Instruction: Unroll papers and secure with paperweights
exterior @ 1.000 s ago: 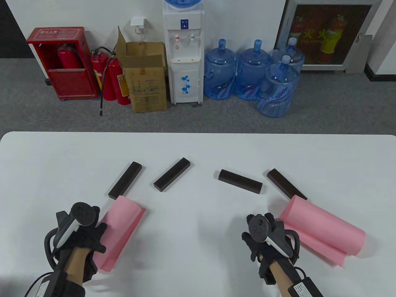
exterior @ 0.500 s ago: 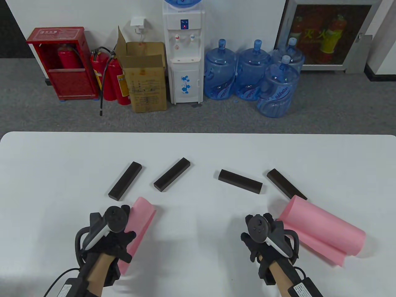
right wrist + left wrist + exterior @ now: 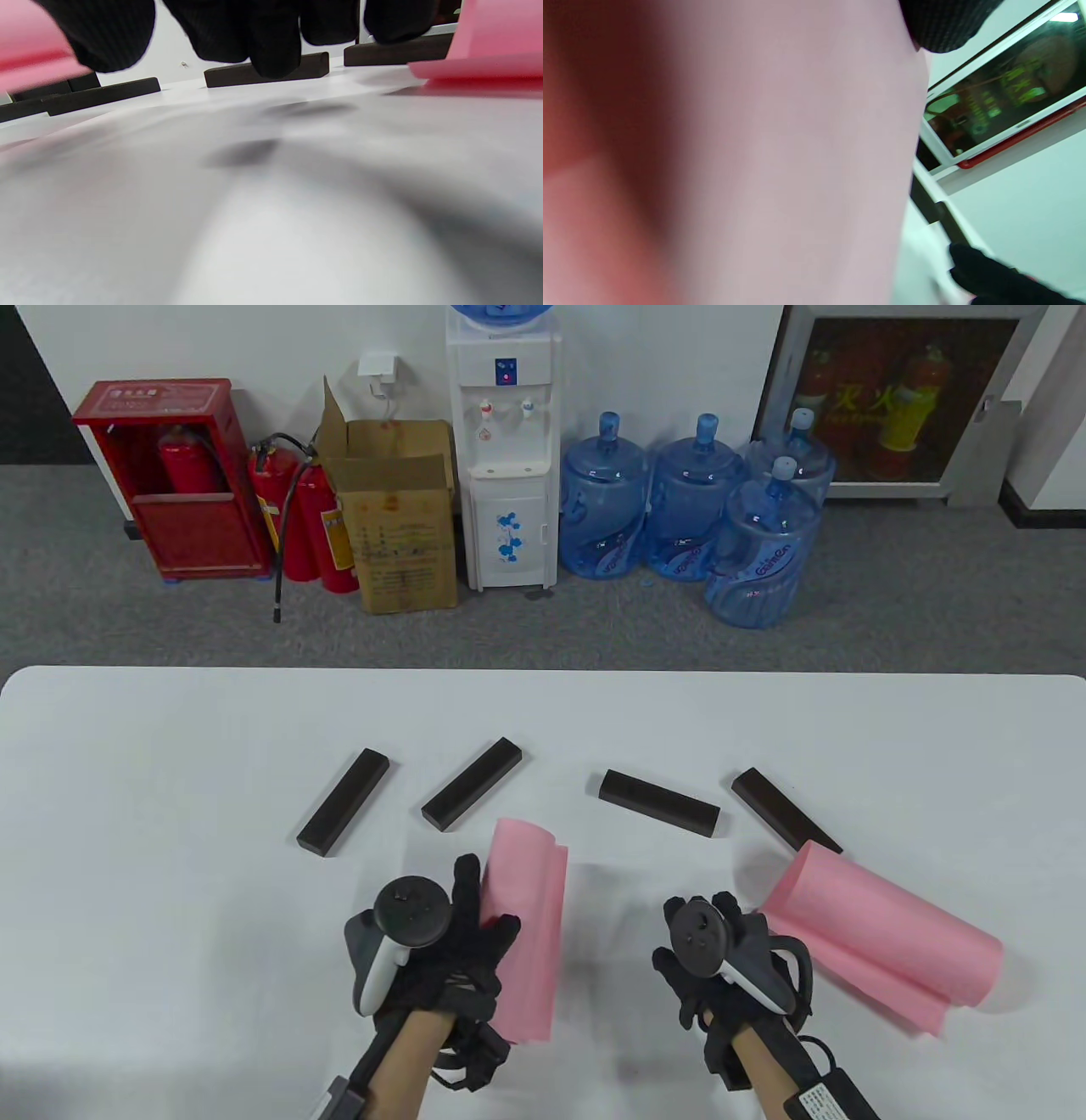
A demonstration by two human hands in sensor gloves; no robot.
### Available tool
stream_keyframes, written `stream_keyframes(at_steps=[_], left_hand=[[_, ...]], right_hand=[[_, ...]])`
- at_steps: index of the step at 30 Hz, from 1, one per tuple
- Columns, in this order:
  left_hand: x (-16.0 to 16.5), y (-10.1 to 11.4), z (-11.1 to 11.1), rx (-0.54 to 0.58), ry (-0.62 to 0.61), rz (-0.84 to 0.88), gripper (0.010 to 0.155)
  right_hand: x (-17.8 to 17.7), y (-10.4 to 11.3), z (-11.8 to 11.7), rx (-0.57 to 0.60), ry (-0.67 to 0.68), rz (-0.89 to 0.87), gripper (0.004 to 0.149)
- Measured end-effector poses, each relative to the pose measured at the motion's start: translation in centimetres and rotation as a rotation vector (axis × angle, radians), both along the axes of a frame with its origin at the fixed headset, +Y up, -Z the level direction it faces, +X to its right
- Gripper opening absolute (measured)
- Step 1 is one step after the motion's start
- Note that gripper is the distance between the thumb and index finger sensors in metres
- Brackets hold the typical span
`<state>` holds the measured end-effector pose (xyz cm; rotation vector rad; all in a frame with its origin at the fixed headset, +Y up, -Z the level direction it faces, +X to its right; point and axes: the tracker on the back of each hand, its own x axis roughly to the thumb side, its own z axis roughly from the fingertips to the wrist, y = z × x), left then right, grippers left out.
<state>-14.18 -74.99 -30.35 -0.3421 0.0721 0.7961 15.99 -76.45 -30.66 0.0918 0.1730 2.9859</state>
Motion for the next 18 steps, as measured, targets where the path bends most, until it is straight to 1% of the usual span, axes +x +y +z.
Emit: stream_keyframes(at_steps=[3, 5, 7, 10, 12, 14, 16, 18], left_hand=[[0.5, -1.5, -0.1, -0.038, -0.009, -0.049, 0.085], [0.5, -1.8, 0.0, -0.069, -0.01, -0.056, 0.084], [0.5, -1.8, 0.1, -0.053, 0.005, -0.061, 0.084], [0.6, -1.6, 0.2, -0.066, -0.009, -0.076, 0.083], [0.6, -1.7, 0.2, -0.064, -0.009, -0.075, 0.082], [0.5, -1.7, 0.2, -0.074, -0.011, -0.07, 0.082], [0.4, -1.8, 0.2, -0.079, -0.004, -0.056, 0.081], [0.2, -1.8, 0.2, -0.084, 0.001, -0.045, 0.081]], right_hand=[[-0.5, -0.1, 0.1, -0.005, 0.021, 0.004, 0.072], [-1.1, 0.0, 0.2, -0.003, 0.051, 0.0, 0.074], [-2.0, 0.3, 0.5, -0.004, 0.092, -0.028, 0.078], [-4.2, 1.0, 0.6, -0.02, 0.155, -0.09, 0.085], [-5.9, 1.2, 0.5, -0.057, 0.186, -0.11, 0.088], [-7.9, 1.4, 0.2, -0.123, 0.207, -0.066, 0.09], [-9.8, 1.5, -0.2, -0.169, 0.222, -0.021, 0.094], [-11.0, 1.5, -0.7, -0.199, 0.221, -0.015, 0.097]])
